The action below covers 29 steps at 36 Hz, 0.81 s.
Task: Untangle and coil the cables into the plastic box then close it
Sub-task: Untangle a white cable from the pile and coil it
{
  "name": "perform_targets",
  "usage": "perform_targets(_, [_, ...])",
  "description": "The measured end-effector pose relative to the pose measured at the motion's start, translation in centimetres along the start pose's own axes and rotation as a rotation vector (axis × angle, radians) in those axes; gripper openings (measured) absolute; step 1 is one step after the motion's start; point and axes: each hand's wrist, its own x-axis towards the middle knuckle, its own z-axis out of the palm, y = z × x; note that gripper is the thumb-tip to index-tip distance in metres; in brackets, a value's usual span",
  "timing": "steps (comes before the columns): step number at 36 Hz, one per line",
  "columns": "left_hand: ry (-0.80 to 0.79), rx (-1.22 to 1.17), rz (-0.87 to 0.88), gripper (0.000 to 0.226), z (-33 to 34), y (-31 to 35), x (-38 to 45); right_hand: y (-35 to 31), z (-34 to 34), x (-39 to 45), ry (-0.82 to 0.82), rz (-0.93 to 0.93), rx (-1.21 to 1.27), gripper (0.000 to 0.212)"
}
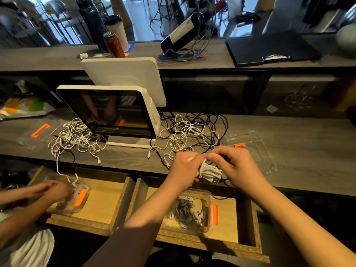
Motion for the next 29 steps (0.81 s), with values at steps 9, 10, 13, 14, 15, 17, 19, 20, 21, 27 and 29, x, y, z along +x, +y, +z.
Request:
perform_targets(9, [0.038, -0.35, -0.119, 0.029, 0.3, 0.3, -1.4, 0.2, 1.4, -0.3, 0.038, 0.11, 0.284, 0.012])
perform_targets(10, [0.034, -0.411, -0.118, 0.03, 0.4, 0.4, -1.5, 0.2, 1.7, -0.5, 0.054, 0.118, 0.321, 0.016])
perform_targets(13, [0.019, -0.596, -0.113, 0.035, 0.6, 0.5, -2.1, -0.4, 2.6, -1.1, 0.053, 0.156, 0.36, 0.025])
perform_targets(14, [0.025, -0.631, -0.109, 0.038, 0.5, 0.5, -2.2, -0.6, 3.0, -1.4, 0.049, 0.167, 0.346, 0.027])
perform_targets(15, [0.042, -0.639, -0.104, 0.04, 0.5, 0.6, -2.3, -0.8, 3.2, -1.6, 0.05, 0.176, 0.316, 0.03])
perform_targets(17, [0.111, -0.552, -0.091, 0.046, 0.6, 0.6, -2.3, -0.9, 3.8, -2.1, 0.054, 0.184, 0.184, 0.03])
perform_targets(19, [0.185, -0.413, -0.053, 0.048, 0.5, 0.5, -2.3, -1.1, 4.2, -2.6, 0.051, 0.196, 0.049, 0.023])
perform_targets(20, [0.218, -0.362, -0.025, 0.047, 0.5, 0.4, -2.3, -1.1, 4.5, -2.8, 0.052, 0.204, 0.012, 0.021])
perform_targets(21, [0.248, -0.326, 0.003, 0.047, 0.4, 0.4, -2.2, -1.2, 4.8, -3.1, 0.052, 0.216, -0.01, 0.019])
perform_targets(27, [0.481, -0.332, -0.025, 0.038, 1.1, -0.8, -1.6, -1.6, 6.5, -3.7, 0.006, 0.289, 0.003, 0.018])
perform_targets(29, [0.557, -0.379, -0.055, 0.037, 1.5, -1.1, -1.6, -1.8, 7.0, -3.6, -0.02, 0.283, -0.006, 0.026])
